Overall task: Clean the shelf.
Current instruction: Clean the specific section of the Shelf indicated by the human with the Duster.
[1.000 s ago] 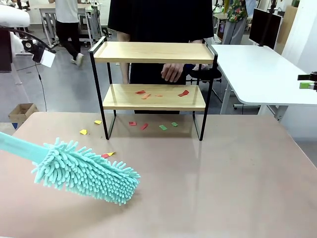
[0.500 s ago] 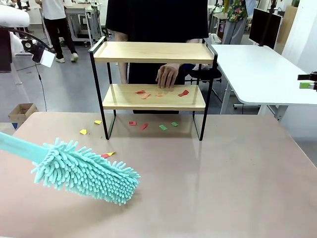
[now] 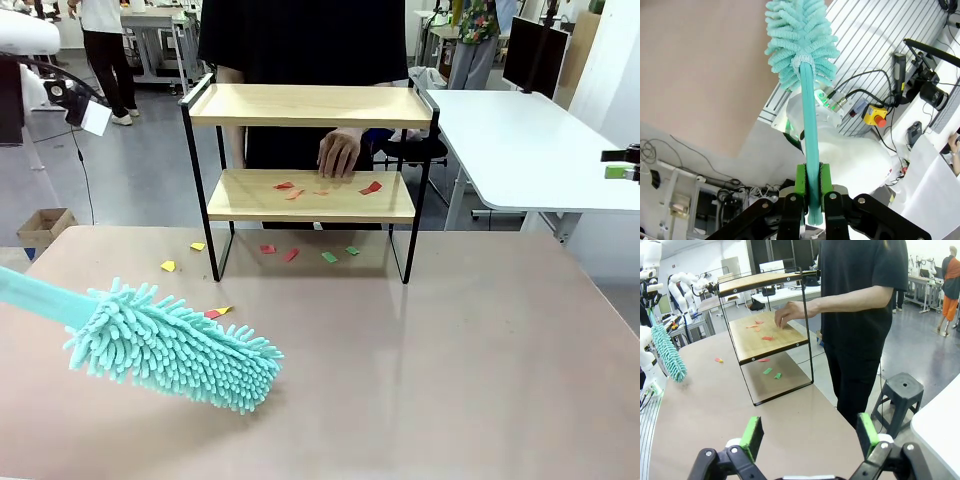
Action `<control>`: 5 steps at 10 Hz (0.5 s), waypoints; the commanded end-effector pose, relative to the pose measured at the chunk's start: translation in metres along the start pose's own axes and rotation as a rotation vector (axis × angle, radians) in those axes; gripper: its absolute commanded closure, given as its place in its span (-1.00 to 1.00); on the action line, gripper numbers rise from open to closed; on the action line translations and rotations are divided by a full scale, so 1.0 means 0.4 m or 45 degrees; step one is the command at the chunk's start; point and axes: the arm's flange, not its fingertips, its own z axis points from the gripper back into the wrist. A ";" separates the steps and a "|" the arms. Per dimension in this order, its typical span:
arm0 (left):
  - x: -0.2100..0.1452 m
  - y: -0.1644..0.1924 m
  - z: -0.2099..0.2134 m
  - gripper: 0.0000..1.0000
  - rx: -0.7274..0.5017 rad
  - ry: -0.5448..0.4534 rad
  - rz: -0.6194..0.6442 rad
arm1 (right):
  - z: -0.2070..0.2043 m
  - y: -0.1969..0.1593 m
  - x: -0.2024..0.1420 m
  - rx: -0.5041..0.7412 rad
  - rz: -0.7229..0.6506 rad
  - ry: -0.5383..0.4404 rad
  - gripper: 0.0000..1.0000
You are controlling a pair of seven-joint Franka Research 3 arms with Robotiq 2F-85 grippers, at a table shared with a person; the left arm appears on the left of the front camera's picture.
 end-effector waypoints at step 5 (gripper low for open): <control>0.004 -0.006 0.008 0.73 -0.014 -0.021 0.015 | -0.001 0.005 0.007 0.004 0.006 0.004 -1.00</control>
